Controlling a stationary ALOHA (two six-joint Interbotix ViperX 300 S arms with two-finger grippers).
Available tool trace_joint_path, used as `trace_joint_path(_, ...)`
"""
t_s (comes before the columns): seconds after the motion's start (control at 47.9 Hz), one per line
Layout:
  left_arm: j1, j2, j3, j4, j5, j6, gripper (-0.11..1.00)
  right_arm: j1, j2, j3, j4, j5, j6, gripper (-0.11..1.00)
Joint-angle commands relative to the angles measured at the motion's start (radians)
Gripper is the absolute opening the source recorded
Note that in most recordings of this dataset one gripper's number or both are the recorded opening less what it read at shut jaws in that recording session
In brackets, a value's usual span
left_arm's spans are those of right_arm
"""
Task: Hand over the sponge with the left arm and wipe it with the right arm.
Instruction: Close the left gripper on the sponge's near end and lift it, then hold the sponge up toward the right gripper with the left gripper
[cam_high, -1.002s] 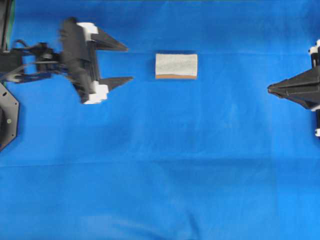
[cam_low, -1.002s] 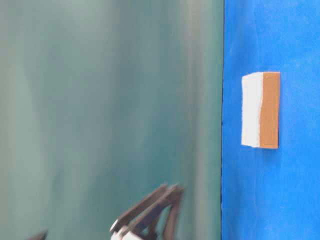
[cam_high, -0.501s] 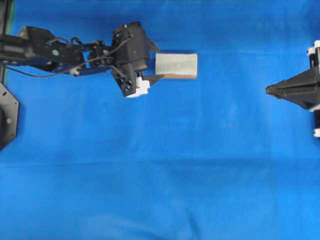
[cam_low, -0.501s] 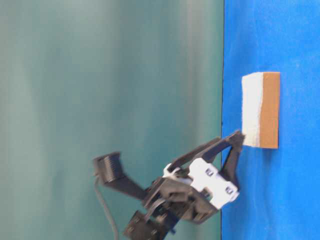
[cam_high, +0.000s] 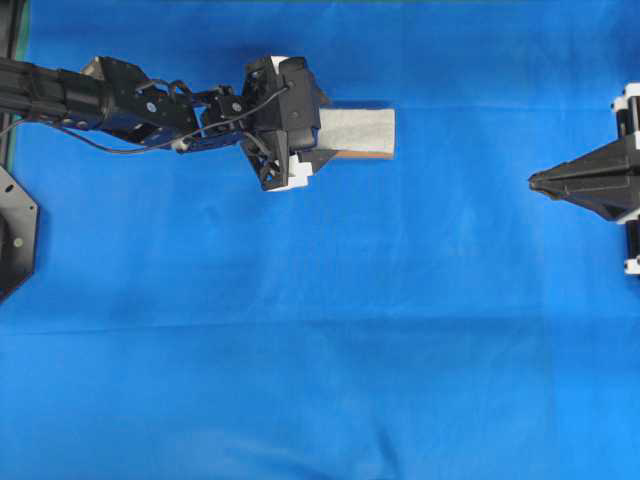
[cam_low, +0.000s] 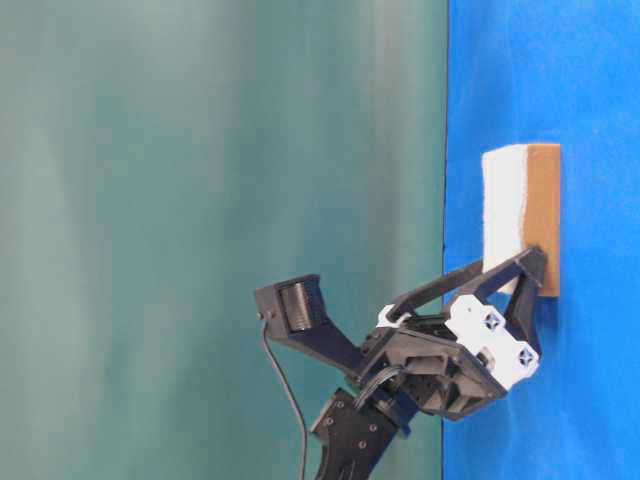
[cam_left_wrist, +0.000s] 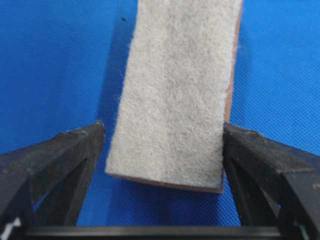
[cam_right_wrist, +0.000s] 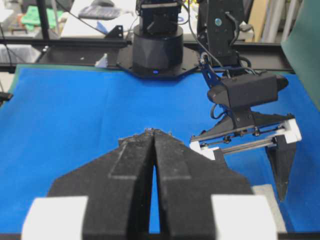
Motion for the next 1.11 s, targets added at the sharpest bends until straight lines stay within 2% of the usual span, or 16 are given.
trace_joint_path(0.0, 0.008, -0.012, -0.015, 0.000, -0.008, 0.003, 0.94, -0.002, 0.009, -0.023, 0.000, -0.009, 0.002, 0.00)
trace_joint_path(0.167, 0.008, -0.014, -0.017, -0.003, 0.011, 0.002, 0.93, -0.002, 0.009, -0.023, 0.000, -0.009, 0.002, 0.00)
trace_joint_path(0.23, 0.008, -0.017, -0.017, -0.005, 0.025, 0.002, 0.87, -0.002, 0.009, -0.023, 0.000, -0.008, 0.002, 0.00)
trace_joint_path(0.292, 0.003, -0.018, -0.015, -0.005, 0.029, 0.002, 0.75, -0.002, 0.009, -0.023, 0.000, -0.006, 0.002, 0.00)
trace_joint_path(0.48, -0.002, -0.031, -0.012, -0.005, 0.038, -0.002, 0.26, -0.002, 0.009, -0.023, 0.000, -0.005, 0.002, 0.00)
trace_joint_path(0.522, -0.002, -0.040, -0.012, -0.005, 0.043, -0.002, 0.21, -0.002, 0.009, -0.021, 0.000, -0.003, 0.002, 0.00)
trace_joint_path(0.814, -0.028, -0.192, -0.011, -0.006, 0.190, -0.018, 0.19, -0.002, 0.011, -0.023, -0.002, -0.005, 0.002, 0.00)
trace_joint_path(1.002, -0.084, -0.334, -0.002, -0.006, 0.313, -0.097, 0.19, -0.002, 0.011, -0.026, 0.000, -0.005, -0.002, 0.00)
trace_joint_path(1.086, -0.133, -0.391, 0.011, -0.006, 0.345, -0.138, 0.19, -0.002, 0.012, -0.026, 0.000, -0.005, -0.002, 0.00)
